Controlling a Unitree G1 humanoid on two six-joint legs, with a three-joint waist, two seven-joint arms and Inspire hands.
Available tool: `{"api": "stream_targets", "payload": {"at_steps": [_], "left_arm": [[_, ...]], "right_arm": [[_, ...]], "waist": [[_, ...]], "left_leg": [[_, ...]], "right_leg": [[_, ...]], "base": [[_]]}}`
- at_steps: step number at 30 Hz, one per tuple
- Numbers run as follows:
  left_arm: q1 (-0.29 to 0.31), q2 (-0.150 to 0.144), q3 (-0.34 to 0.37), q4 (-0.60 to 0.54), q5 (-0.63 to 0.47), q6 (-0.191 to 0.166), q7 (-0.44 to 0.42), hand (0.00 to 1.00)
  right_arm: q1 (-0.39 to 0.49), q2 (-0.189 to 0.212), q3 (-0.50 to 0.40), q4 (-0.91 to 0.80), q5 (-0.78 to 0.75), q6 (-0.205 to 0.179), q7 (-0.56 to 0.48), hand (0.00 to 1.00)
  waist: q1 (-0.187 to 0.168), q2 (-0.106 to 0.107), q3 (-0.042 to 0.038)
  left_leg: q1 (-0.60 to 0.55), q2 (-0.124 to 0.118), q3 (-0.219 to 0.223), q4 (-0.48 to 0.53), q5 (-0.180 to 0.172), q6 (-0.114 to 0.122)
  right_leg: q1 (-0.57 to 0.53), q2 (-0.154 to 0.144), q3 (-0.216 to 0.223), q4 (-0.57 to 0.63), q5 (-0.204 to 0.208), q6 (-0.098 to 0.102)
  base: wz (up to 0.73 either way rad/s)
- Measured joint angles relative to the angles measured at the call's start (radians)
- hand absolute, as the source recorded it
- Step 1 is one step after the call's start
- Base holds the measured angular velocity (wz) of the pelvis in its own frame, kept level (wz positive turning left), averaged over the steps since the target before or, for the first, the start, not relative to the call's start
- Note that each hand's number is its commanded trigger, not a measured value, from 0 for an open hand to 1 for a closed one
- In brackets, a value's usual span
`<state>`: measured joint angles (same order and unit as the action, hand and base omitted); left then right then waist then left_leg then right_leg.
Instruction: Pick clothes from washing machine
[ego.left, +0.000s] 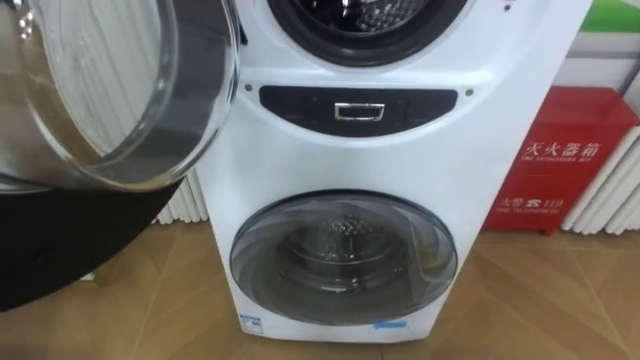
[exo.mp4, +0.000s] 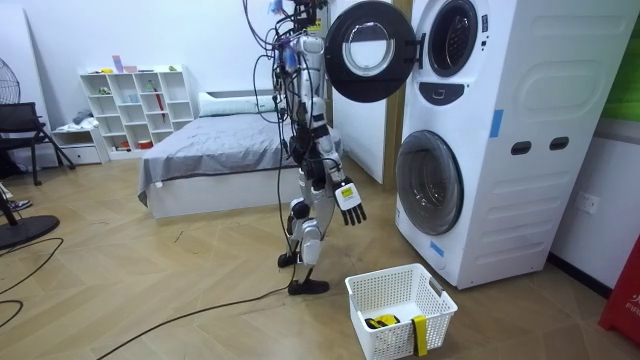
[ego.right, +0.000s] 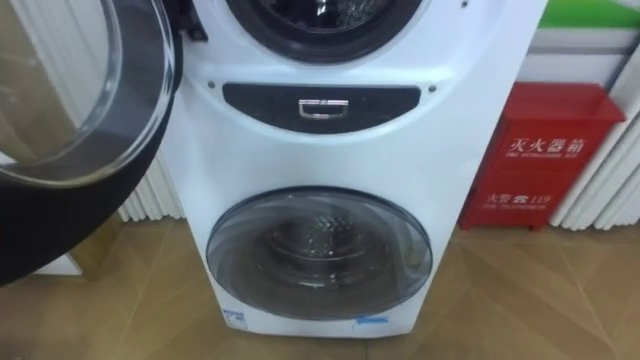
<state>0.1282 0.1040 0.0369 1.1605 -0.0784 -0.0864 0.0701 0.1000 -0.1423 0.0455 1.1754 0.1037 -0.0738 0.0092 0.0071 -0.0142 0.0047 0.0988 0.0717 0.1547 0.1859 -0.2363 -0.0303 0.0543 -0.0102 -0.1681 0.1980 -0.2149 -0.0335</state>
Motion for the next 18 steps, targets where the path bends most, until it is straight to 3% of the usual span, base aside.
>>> {"api": "stream_targets", "payload": {"at_steps": [6,9,10,13,15,17,18], "left_arm": [[0.006,0.0,0.035,0.003,-0.048,0.0,0.003,0.0],[-0.008,0.012,0.096,0.0,-0.047,0.001,0.015,0.0],[-0.021,0.02,0.151,-0.009,-0.047,0.008,0.016,0.0],[-0.062,0.072,0.231,-0.081,-0.098,0.016,0.062,0.0],[-0.113,0.127,0.241,-0.129,-0.133,0.014,0.085,0.0],[-0.181,0.199,0.239,-0.132,-0.173,-0.007,0.118,0.0],[-0.195,0.21,0.245,-0.138,-0.188,-0.006,0.126,0.0]], "right_arm": [[-0.002,0.001,-0.005,0.01,-0.027,-0.003,0.001,0.0],[0.002,0.001,-0.033,0.009,-0.058,-0.004,0.004,0.0],[0.002,-0.001,-0.057,0.004,-0.08,-0.004,0.007,0.0],[0.007,-0.009,-0.114,-0.005,-0.104,-0.019,0.007,0.0],[0.011,-0.018,-0.141,-0.015,-0.108,-0.022,0.007,0.0],[0.01,-0.044,-0.147,-0.017,-0.11,-0.025,-0.001,0.0],[0.011,-0.051,-0.152,-0.016,-0.114,-0.026,-0.002,0.0]], "waist": [[0.001,-0.002,0.0009],[0.002,-0.001,0.0011],[0.003,0.002,0.003],[0.001,0.015,0.0038],[0.003,0.026,0.0054],[-0.004,0.048,0.0001],[-0.005,0.059,-0.0009]], "left_leg": [[0.018,0.0,-0.005,-0.005,0.0,0.0],[0.023,0.0,-0.005,-0.006,0.0,0.0],[0.03,0.001,-0.004,-0.008,0.0,0.0],[0.04,0.003,-0.003,-0.011,0.0,0.0],[0.039,0.003,0.0,-0.012,0.0,0.0],[0.048,0.001,0.002,-0.021,0.001,-0.001],[0.047,0.0,-0.001,-0.021,0.001,-0.001]], "right_leg": [[0.023,0.002,0.0,-0.016,0.001,0.002],[0.026,0.006,0.007,-0.015,0.001,0.002],[0.03,0.01,0.016,-0.015,0.002,0.002],[0.036,0.009,0.028,-0.014,0.002,0.001],[0.035,0.011,0.028,-0.013,0.002,0.001],[0.037,0.013,0.03,-0.012,0.008,0.003],[0.037,0.013,0.031,-0.013,0.009,0.004]], "base": [[0.0],[-0.02],[-0.1],[-0.06],[0.0],[-0.1],[-0.13]]}}
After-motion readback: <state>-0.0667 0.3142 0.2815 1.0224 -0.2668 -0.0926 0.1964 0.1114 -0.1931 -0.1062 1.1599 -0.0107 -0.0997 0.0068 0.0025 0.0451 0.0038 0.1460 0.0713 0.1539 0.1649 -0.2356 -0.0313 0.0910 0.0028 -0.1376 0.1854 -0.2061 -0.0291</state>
